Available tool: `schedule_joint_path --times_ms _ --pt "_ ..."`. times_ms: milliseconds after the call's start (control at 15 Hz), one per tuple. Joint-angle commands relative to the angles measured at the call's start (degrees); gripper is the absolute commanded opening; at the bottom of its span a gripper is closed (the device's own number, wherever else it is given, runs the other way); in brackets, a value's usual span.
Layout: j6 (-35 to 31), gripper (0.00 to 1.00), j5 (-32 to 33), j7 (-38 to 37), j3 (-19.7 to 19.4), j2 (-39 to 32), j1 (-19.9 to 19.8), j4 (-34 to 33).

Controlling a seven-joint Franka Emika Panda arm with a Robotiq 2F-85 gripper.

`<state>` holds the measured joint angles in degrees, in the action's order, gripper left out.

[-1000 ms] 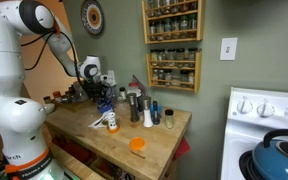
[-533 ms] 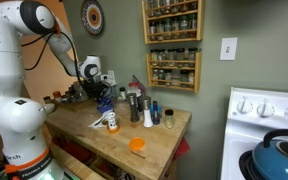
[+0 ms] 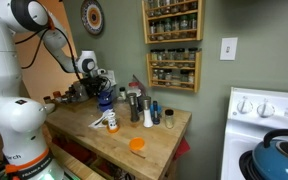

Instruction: Remove the blue bowl from inside the blue bowl

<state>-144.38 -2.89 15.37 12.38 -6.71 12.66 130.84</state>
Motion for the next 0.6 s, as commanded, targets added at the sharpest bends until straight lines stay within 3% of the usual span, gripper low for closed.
schedule_joint_path --times_ms 0,267,400,533 --pt "6.6 0.05 14.6 -12.3 -0.2 4.8 2.4 0.5" --pt "21.9 0.05 22.1 -21.5 1.3 6.8 3.1 -1.4" --pt "28.6 0.05 21.2 -24.2 1.8 8.3 3.1 -0.9" --pt "29.4 0.05 18.0 -24.6 1.5 10.3 2.3 1.0"
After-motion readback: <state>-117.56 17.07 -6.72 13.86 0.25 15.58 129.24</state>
